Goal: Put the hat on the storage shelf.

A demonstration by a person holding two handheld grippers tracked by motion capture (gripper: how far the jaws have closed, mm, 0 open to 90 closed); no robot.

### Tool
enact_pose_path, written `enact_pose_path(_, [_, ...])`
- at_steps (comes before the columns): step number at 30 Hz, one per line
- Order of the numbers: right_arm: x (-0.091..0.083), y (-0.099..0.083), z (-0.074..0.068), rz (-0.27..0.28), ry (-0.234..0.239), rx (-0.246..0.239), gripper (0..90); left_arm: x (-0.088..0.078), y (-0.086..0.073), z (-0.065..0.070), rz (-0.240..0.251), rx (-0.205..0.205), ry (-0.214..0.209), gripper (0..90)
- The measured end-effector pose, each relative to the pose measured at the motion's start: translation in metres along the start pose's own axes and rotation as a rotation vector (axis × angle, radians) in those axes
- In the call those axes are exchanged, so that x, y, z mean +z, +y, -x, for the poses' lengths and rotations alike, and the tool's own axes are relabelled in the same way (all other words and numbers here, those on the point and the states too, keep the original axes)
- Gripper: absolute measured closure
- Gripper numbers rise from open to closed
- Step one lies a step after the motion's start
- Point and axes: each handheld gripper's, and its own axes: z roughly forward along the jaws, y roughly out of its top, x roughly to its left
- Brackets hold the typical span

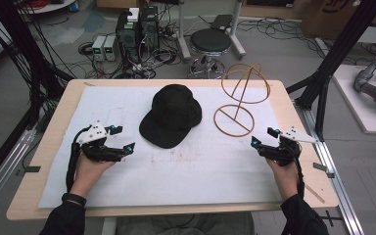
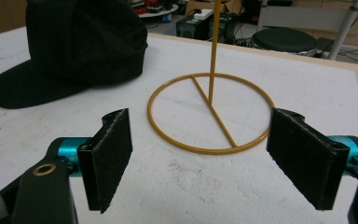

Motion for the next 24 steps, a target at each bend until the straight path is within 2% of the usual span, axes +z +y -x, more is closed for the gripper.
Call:
enact_pose_path(16, [0.007, 0.002, -0.002, -0.003, 0.019, -0.011, 23.4, -0.005, -0.004, 0.001, -0.014, 0.005, 0.018, 18.7])
enact_pose_path(23, [0.011, 0.006, -0.006, -0.004, 0.041, -0.016, 26.7, -0.007, -0.005, 0.0, -0.013, 0.001, 0.025, 18.7])
enact_pose_path(24, [0.013, 0.008, -0.008, -0.001, 0.064, -0.023, 29.2, -0.007, -0.005, 0.0, -0.016, -0.001, 0.029, 18.7])
